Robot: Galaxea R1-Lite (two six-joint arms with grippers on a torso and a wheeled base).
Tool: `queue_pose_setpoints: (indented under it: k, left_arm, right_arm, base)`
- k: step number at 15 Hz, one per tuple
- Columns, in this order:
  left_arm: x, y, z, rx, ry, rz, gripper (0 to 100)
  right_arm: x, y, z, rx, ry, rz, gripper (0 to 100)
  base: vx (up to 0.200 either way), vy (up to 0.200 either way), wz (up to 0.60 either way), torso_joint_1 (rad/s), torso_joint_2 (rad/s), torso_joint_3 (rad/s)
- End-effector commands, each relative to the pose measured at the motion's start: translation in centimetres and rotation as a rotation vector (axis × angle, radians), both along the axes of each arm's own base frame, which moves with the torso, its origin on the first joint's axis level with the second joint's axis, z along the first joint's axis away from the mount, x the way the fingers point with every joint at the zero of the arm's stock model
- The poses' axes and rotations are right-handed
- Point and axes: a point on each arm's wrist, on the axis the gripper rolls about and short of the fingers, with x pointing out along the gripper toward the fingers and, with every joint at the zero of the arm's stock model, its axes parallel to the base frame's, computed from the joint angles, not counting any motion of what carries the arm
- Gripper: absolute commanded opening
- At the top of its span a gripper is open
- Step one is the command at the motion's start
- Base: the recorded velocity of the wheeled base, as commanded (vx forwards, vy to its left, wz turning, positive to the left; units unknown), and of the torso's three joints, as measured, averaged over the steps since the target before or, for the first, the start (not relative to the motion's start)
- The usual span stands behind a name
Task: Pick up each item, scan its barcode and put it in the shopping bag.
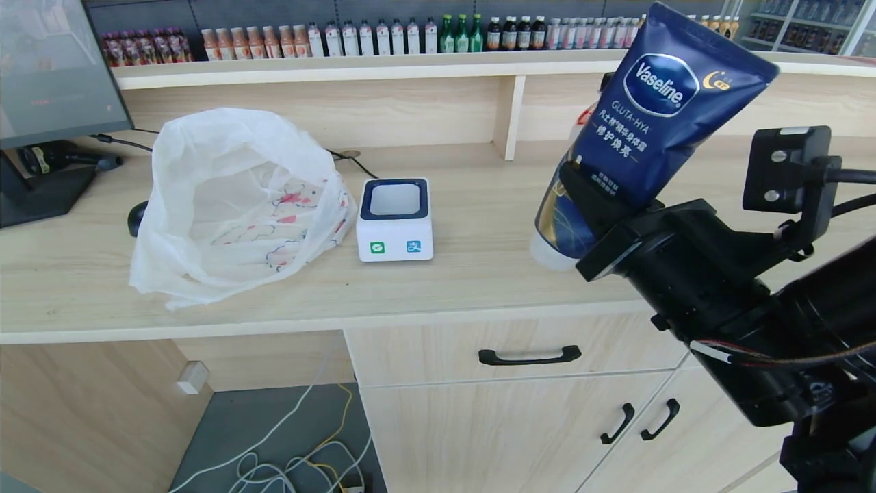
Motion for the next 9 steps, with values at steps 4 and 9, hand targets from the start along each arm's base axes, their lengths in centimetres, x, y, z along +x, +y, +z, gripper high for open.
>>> queue_pose_setpoints:
  k: [4,9]
  left_arm:
    - [0.01,0.00,-0.01,-0.002,0.003,0.000,100]
    - [0.01,0.00,-0.01,-0.002,0.003,0.000,100]
  right_arm:
    - [0.04,-0.50,0.23,0.004,-0.007,-0.016,0]
    - [-0.11,-0.80,0.48,0.010,-0.014,-0.021,0]
  base:
    - [0.000,0.200,0.00,-0.001,0.00,0.002]
    - [0.000,0.200,0.00,0.002,0.00,0.002]
